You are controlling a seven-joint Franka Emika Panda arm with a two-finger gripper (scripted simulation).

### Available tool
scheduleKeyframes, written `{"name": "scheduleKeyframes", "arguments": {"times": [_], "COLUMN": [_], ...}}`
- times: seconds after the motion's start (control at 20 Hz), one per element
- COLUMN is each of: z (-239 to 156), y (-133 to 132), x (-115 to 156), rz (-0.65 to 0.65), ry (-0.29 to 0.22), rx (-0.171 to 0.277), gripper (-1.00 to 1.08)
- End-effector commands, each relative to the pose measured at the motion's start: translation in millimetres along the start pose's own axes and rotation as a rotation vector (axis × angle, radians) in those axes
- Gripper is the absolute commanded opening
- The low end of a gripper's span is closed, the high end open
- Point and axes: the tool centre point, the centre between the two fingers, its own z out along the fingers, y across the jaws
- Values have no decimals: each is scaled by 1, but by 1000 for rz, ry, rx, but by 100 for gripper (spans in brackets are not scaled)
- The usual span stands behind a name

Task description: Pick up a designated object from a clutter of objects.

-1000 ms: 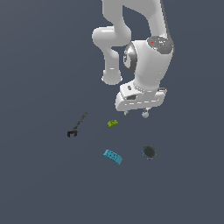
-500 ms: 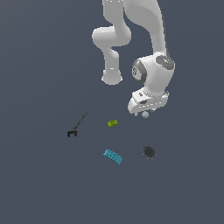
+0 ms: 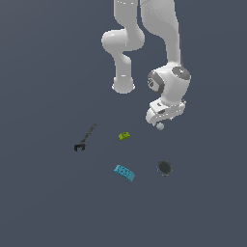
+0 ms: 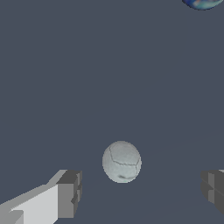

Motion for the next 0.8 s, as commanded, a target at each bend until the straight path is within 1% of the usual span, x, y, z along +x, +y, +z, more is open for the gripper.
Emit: {"name": "scheduleKeyframes", "arguments": {"times": [0.0, 0.45, 0.75], "z": [5, 10, 31], "y": [-6, -8, -9], "x": [-5, -7, -8], "rz": [-6, -9, -10], "ry": [1, 1, 1], "rx": [4, 5, 6], "gripper": [100, 100, 100]}}
